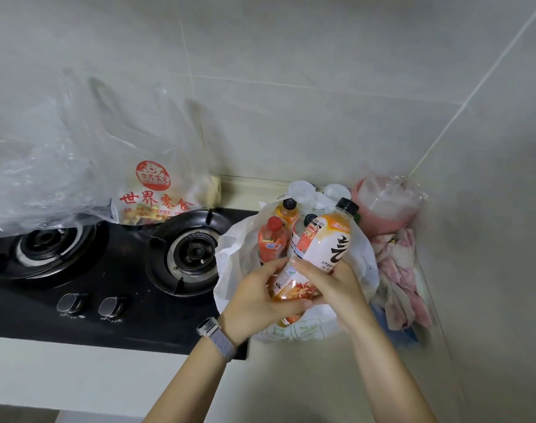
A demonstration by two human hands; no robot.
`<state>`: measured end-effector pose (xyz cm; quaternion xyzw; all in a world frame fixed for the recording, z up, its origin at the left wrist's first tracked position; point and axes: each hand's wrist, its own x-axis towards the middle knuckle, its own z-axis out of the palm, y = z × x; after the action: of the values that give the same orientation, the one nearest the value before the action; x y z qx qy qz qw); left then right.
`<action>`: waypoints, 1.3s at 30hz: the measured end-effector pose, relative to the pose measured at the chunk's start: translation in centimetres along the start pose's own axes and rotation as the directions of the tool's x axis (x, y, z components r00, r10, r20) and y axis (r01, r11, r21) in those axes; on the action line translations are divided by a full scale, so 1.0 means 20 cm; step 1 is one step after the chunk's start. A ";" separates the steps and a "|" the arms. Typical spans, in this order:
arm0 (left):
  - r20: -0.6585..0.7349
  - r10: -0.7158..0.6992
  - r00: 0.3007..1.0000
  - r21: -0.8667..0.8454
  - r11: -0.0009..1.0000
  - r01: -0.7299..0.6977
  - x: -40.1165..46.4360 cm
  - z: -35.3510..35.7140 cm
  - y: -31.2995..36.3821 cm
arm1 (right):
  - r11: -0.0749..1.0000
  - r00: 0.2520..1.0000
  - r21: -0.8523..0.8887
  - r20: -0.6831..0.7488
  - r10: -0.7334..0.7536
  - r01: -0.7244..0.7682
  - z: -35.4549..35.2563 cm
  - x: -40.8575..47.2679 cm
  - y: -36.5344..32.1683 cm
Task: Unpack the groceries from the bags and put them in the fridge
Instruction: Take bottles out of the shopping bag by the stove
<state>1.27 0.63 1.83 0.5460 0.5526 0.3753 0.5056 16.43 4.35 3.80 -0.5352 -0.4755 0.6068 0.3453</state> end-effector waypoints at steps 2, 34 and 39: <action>0.018 -0.004 1.000 0.001 1.000 0.004 -0.02 0.03 0.03 | 1.000 1.000 -0.029 0.009 0.004 -0.004 0.00 -0.07 -0.01; -0.856 -0.484 0.183 -0.517 0.817 -0.257 -2.28 -0.12 -0.30 | 0.298 0.481 -0.448 0.876 -0.045 0.843 1.12 -0.89 0.43; -0.851 -0.521 -0.068 -0.474 0.818 -0.327 -2.86 0.04 -0.34 | 0.236 0.254 -0.251 0.967 0.019 0.939 1.46 -1.36 0.56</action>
<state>-5.57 -56.57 3.57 -0.1266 0.6416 0.7500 0.0990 -6.07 -30.37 1.08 -0.0310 -0.9602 0.2719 -0.0557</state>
